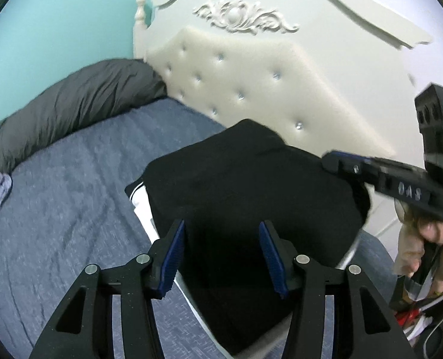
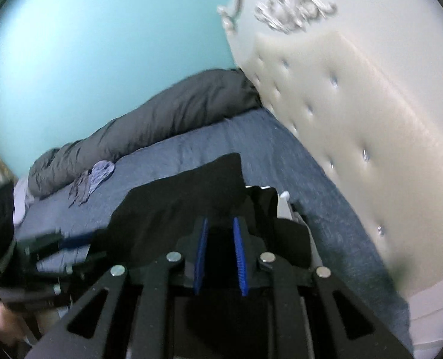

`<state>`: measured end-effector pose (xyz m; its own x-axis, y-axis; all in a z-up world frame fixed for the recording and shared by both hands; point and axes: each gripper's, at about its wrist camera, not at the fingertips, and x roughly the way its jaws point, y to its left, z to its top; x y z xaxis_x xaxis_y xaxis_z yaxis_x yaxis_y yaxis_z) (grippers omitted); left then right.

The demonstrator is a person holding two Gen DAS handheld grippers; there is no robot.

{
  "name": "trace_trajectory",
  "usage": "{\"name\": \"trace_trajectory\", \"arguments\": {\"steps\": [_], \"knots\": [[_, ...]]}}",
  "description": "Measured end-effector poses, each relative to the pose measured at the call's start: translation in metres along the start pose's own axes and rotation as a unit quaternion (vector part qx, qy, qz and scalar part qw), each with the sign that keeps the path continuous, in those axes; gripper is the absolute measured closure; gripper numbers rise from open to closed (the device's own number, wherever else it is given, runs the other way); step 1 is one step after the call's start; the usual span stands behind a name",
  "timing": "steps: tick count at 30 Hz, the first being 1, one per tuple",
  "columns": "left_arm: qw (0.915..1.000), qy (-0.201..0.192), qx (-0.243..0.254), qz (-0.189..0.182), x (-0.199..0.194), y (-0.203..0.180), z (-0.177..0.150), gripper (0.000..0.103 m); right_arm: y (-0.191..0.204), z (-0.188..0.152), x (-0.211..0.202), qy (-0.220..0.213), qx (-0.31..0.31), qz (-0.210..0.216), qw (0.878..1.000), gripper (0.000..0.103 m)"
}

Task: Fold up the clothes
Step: 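Lower the hoodie bundle onto the folded clothes stack with both tools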

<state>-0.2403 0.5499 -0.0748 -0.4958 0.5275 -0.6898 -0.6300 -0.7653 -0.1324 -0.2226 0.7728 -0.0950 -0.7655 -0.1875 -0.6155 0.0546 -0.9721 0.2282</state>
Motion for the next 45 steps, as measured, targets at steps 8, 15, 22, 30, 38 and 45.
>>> {"name": "trace_trajectory", "arguments": {"steps": [8,15,22,30,38,45], "knots": [[0.9999,0.007,0.004,0.007,0.006,-0.008,-0.023,0.048,0.001,-0.043,-0.007,-0.001,-0.021,-0.053,0.998,0.087],[0.9999,0.003,0.006,0.014,0.011,-0.013,-0.037,0.048,-0.013,-0.066,0.008,-0.005,-0.002,-0.071,0.997,0.088],[0.9999,0.002,0.009,0.014,0.006,-0.018,-0.033,0.050,-0.012,-0.065,0.008,0.011,0.002,-0.076,0.997,0.087],[0.9999,0.001,-0.011,0.001,-0.007,0.003,0.014,0.049,0.005,-0.001,-0.002,-0.006,-0.002,-0.033,0.999,0.087],[0.9987,0.038,-0.033,0.011,0.036,0.030,0.048,0.049,0.014,0.047,0.053,0.066,-0.012,-0.031,0.997,0.087],[0.9957,0.080,-0.044,0.020,0.079,0.041,0.036,0.049,0.002,0.032,0.098,0.129,-0.015,-0.063,0.990,0.087]]}}
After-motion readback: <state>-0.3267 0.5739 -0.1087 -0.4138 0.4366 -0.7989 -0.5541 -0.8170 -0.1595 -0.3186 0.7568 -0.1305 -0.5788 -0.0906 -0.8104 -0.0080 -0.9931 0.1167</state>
